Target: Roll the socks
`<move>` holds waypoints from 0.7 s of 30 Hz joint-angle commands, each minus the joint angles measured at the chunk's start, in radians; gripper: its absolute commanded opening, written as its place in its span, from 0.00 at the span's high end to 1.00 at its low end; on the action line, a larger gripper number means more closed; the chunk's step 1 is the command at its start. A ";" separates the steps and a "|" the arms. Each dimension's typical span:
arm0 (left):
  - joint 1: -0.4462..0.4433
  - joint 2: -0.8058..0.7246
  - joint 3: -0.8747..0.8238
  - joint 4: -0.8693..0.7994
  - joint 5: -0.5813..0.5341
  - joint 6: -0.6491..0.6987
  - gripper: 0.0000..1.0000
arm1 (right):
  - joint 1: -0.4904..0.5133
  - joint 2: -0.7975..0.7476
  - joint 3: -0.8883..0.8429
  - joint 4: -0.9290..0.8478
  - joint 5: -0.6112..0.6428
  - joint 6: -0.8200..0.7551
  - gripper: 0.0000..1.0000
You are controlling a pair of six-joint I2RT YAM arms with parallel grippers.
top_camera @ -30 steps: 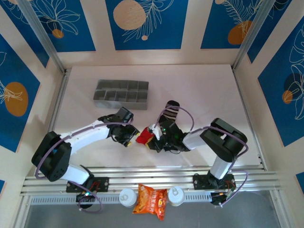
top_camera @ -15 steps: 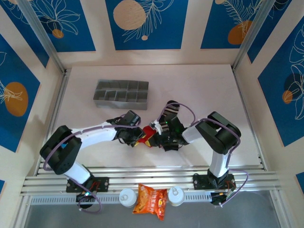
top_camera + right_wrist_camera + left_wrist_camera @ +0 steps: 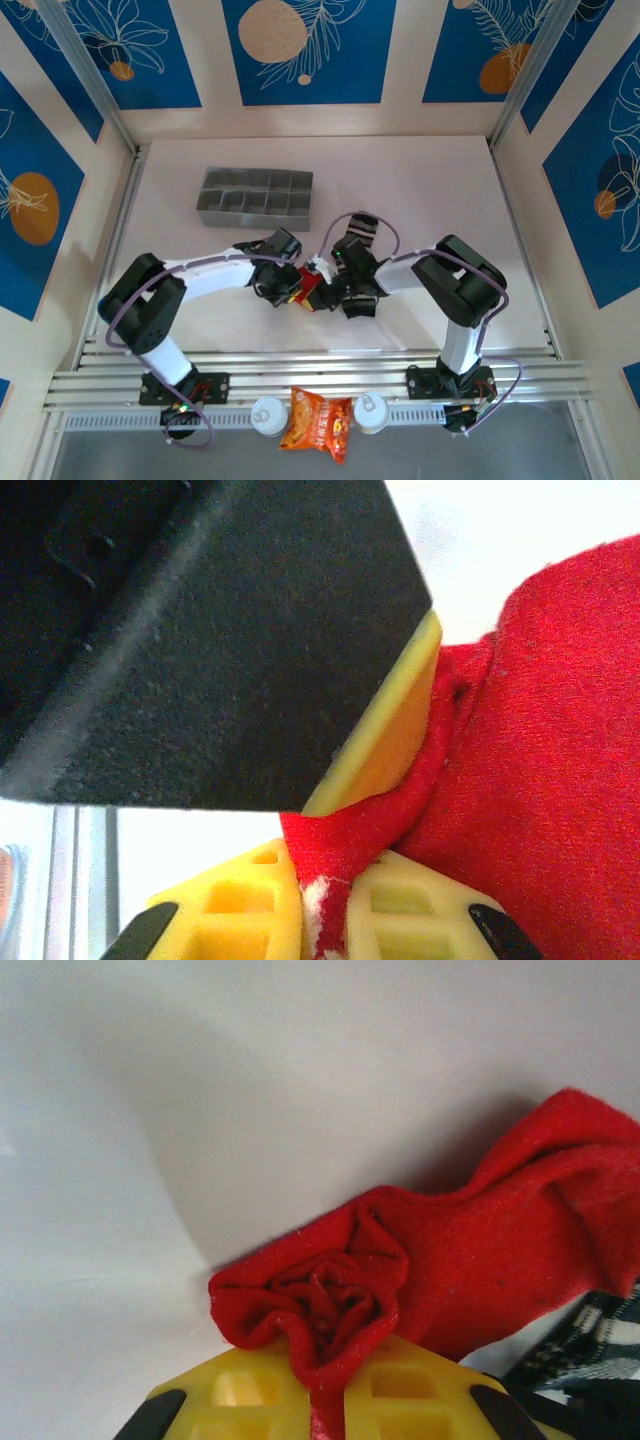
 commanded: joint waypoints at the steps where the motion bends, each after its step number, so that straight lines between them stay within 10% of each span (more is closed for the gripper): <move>1: 0.021 -0.064 -0.121 -0.253 -0.012 -0.053 1.00 | 0.057 0.027 0.079 -0.203 0.107 -0.203 0.81; 6: 0.026 -0.187 -0.230 -0.268 -0.022 -0.161 1.00 | 0.138 -0.052 0.072 -0.124 0.203 -0.263 0.57; 21: 0.025 0.071 0.015 -0.427 0.031 -0.141 1.00 | 0.443 -0.308 -0.124 0.014 0.791 -0.347 0.47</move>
